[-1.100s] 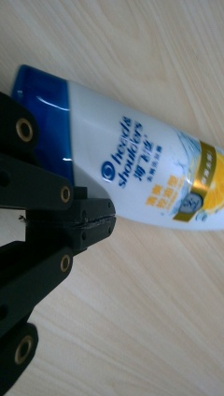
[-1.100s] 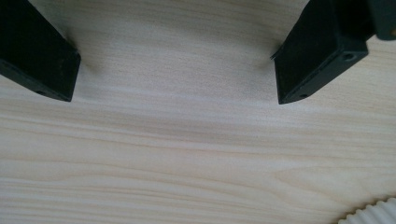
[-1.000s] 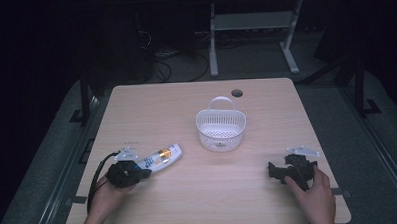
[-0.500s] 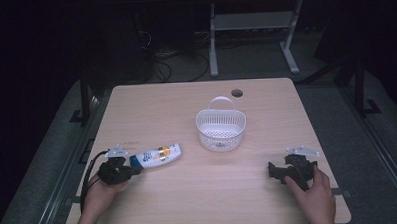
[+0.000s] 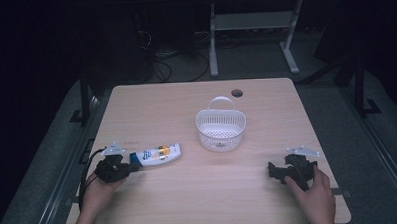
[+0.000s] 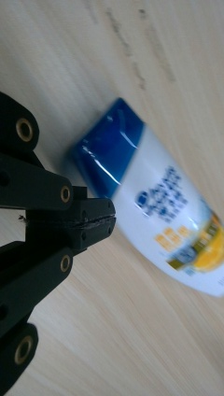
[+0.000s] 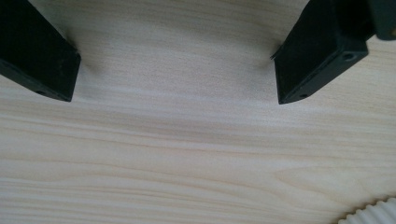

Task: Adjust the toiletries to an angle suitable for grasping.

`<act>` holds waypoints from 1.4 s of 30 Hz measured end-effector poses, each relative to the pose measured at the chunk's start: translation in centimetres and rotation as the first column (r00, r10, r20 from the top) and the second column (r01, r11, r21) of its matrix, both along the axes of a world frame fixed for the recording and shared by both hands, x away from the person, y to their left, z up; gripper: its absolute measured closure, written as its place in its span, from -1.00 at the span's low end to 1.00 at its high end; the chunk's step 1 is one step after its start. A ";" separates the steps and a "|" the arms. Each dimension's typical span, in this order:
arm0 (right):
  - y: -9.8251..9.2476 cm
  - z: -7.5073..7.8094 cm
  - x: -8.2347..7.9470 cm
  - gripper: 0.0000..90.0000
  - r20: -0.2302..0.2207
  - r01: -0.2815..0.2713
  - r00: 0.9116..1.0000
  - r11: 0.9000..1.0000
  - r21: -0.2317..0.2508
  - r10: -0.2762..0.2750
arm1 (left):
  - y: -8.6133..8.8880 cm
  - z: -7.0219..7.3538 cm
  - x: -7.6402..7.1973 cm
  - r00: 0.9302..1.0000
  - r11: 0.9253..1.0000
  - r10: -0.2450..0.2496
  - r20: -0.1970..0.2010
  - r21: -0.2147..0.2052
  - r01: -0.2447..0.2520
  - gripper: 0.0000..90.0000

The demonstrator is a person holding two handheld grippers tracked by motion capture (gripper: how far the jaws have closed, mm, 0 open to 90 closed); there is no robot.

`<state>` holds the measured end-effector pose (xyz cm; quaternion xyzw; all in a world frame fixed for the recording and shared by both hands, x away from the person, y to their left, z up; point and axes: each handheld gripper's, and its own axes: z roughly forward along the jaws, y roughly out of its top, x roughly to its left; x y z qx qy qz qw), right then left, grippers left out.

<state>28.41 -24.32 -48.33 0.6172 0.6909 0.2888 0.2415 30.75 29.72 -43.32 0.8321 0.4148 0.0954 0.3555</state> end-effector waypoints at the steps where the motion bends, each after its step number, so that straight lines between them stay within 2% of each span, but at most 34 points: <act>1: 0.0 0.0 0.0 -1.00 0.000 0.000 1.000 1.000 0.000 0.000 | -0.1 0.3 0.1 1.000 1.000 -0.002 0.006 0.000 0.002 0.99; 5: 0.0 0.0 0.0 -1.00 0.000 0.000 1.000 1.000 0.000 0.000 | -0.6 1.0 0.5 1.000 1.000 -0.007 0.017 -0.008 0.008 1.00; 12: 0.0 0.0 0.0 -1.00 0.000 0.000 1.000 1.000 0.000 0.000 | -2.1 1.6 1.6 0.999 0.999 -0.038 0.015 0.008 0.038 1.00; 15: 0.0 0.0 0.0 -1.00 0.000 0.000 1.000 1.000 0.000 0.000 | -3.0 2.0 2.6 0.998 0.998 -0.062 0.015 0.008 0.062 1.00; 21: 0.0 0.0 0.0 -1.00 0.000 0.000 1.000 1.000 0.000 0.000 | -4.4 2.5 4.0 0.997 0.997 -0.079 0.013 -0.008 0.079 0.98; 30: 0.0 0.0 0.0 -1.00 0.000 0.000 1.000 1.000 0.000 0.000 | -6.1 3.4 5.9 0.994 0.994 -0.106 0.025 -0.008 0.106 0.98; 42: 0.0 0.0 0.0 -1.00 0.000 0.000 1.000 1.000 0.000 0.000 | -8.7 3.0 8.8 0.994 0.994 -0.111 0.009 0.009 0.111 0.98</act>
